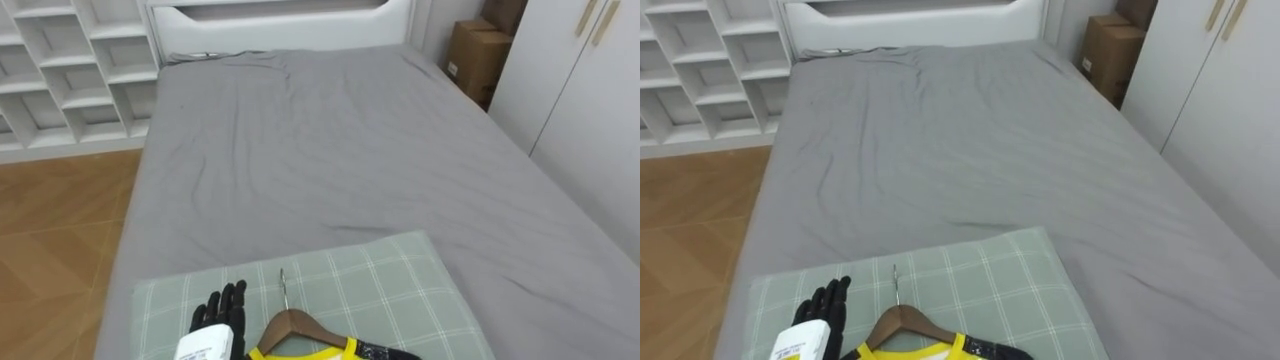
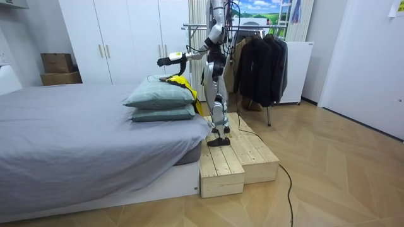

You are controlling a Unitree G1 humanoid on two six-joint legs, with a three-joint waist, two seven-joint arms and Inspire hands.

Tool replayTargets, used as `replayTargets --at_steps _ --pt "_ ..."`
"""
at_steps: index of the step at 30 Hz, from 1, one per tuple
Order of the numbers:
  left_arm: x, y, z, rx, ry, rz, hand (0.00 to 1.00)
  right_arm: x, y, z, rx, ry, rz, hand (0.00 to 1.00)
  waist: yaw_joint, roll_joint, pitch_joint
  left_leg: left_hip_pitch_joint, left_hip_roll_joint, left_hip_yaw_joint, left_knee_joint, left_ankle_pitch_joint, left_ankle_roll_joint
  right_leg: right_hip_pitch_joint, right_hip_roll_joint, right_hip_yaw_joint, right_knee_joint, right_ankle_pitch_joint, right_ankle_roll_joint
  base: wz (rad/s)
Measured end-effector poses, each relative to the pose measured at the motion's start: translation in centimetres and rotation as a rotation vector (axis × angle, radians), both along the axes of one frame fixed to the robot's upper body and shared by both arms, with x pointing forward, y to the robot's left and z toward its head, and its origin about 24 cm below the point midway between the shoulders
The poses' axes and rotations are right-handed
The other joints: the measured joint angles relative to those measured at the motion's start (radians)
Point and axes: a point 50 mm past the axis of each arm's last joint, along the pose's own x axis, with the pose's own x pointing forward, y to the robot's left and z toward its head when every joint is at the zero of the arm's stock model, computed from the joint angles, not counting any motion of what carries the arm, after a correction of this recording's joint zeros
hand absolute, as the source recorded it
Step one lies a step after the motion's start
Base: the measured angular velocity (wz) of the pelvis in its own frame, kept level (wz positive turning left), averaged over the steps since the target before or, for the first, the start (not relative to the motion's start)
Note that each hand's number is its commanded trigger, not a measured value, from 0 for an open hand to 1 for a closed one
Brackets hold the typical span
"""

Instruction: Hang clothes

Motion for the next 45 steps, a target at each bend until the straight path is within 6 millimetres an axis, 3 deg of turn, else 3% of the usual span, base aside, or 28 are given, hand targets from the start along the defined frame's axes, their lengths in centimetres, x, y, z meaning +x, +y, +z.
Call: replayTargets --at_steps 8,17,39,45 --pt "-0.1 0.2 -0.5 0.016 0.038 0.010 0.00 0.7 0.0 0.1 -0.021 -0.006 0.016 0.00 0.001 0.004 -0.0001 -0.059 0.003 0.013 0.017 0.001 -0.001 -0.066 0.001 0.018 0.001 0.000 -0.001 -0.05" --pt "2.2 -0.7 -0.1 -0.001 0.019 -0.015 0.00 2.2 0.6 0.1 -0.030 -0.017 0.071 0.00 -0.003 -0.008 0.0127 -0.118 0.001 -0.001 0.034 0.003 0.000 -0.110 0.001 0.020 0.001 0.001 -0.001 0.05" --pt "2.2 -1.9 -1.0 -0.014 0.100 -0.053 0.00 2.8 0.9 0.1 -0.032 -0.014 0.110 0.00 -0.001 0.006 0.0155 -0.143 -0.001 -0.019 0.033 0.009 -0.002 -0.127 0.002 0.020 0.002 0.001 -0.001 0.03" --pt "2.0 -1.8 -1.6 -0.005 0.147 -0.058 0.00 3.2 1.1 0.2 -0.024 -0.018 0.131 0.00 0.001 0.011 0.0131 -0.152 -0.001 -0.019 0.031 0.015 -0.004 -0.136 0.003 0.020 0.002 0.001 -0.001 0.00"
